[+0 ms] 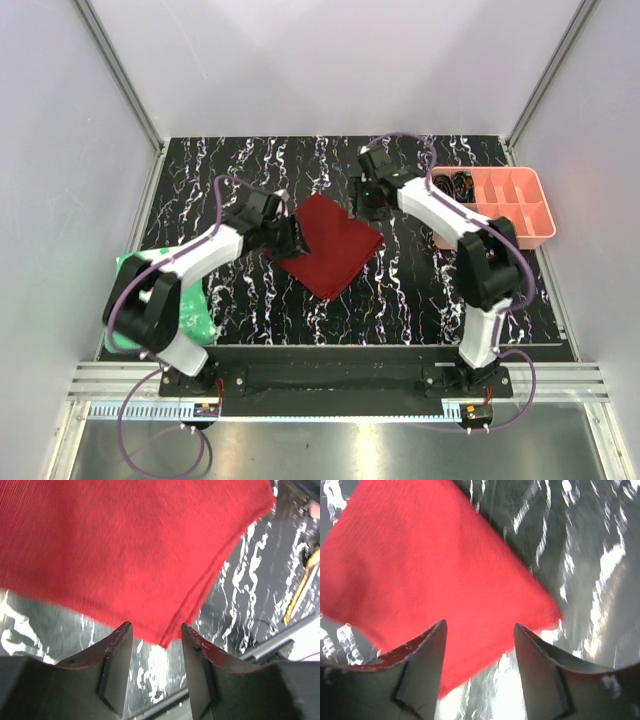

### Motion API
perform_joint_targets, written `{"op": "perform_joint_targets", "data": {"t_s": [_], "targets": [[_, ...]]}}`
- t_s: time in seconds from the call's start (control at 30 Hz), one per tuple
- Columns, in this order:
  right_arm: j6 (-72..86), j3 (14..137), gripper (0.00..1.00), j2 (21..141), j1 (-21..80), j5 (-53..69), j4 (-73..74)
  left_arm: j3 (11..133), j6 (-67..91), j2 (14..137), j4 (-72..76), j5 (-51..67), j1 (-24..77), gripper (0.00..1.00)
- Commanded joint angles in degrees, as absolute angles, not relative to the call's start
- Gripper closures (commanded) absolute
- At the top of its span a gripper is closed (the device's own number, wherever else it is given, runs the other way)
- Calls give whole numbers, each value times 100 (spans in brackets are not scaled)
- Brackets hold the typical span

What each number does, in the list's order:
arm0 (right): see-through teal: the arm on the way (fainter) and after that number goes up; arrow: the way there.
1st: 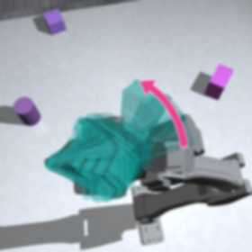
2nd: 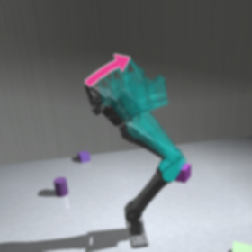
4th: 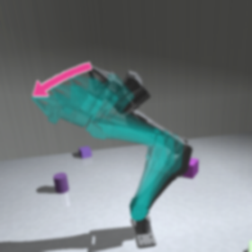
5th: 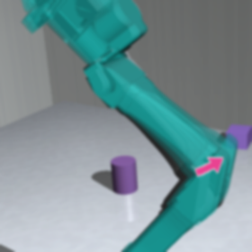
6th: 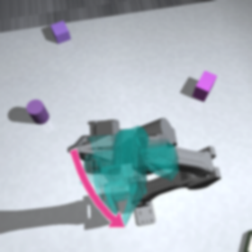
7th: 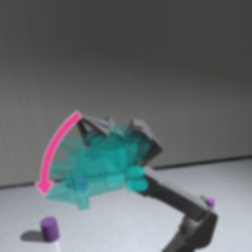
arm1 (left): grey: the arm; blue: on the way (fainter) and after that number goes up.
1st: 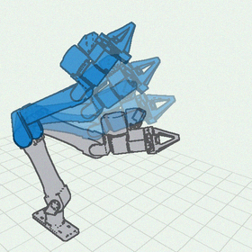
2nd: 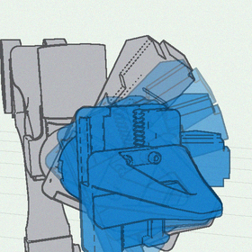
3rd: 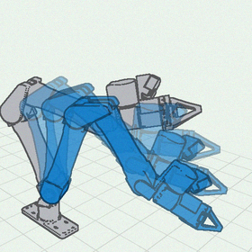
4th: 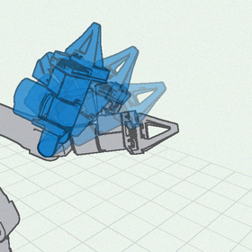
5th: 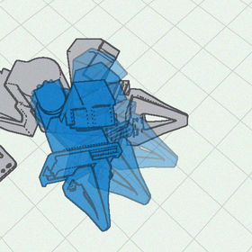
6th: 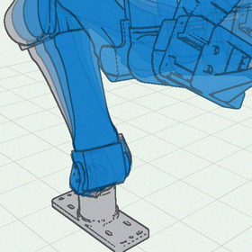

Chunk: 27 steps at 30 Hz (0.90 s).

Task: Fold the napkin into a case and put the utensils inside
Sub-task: Rotate the square-folded napkin at the center of the board.

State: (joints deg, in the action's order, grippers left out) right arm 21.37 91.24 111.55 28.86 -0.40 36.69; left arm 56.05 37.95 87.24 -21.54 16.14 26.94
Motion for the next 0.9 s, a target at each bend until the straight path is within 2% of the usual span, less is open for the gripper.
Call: {"op": "perform_joint_targets", "data": {"t_s": [0.0, 0.1, 0.2, 0.23, 0.53, 0.67, 0.77, 0.87], "targets": [[2820, 8089, 27, 9899, 2927, 130, 3728, 6002, 3761, 9324, -1724, 1442, 2760, 55], [3031, 7200, 26, 9572, 2918, 684, 3095, 6196, 3840, 9913, -1688, 1380, 2760, 58], [3269, 6733, 32, 9554, 2927, 1028, 2690, 6144, 3972, 10169, -1539, 1415, 2786, 60], [3287, 6611, 37, 9589, 2927, 1115, 2629, 6091, 3990, 10152, -1495, 1398, 2864, 61], [3103, 6591, 40, 10195, 2927, 854, 2312, 4669, 4972, 9564, -836, 1265, 3655, 60], [2980, 6811, 40, 10284, 2918, 721, 2538, 4588, 5089, 9133, -869, 1406, 4025, 58], [3215, 6707, 38, 9829, 2918, 449, 2881, 4658, 4931, 8616, -1176, 1450, 4043, 52], [3733, 6145, 27, 9249, 2927, 684, 2883, 4825, 4641, 8036, -1641, 1441, 4043, 43]]}}
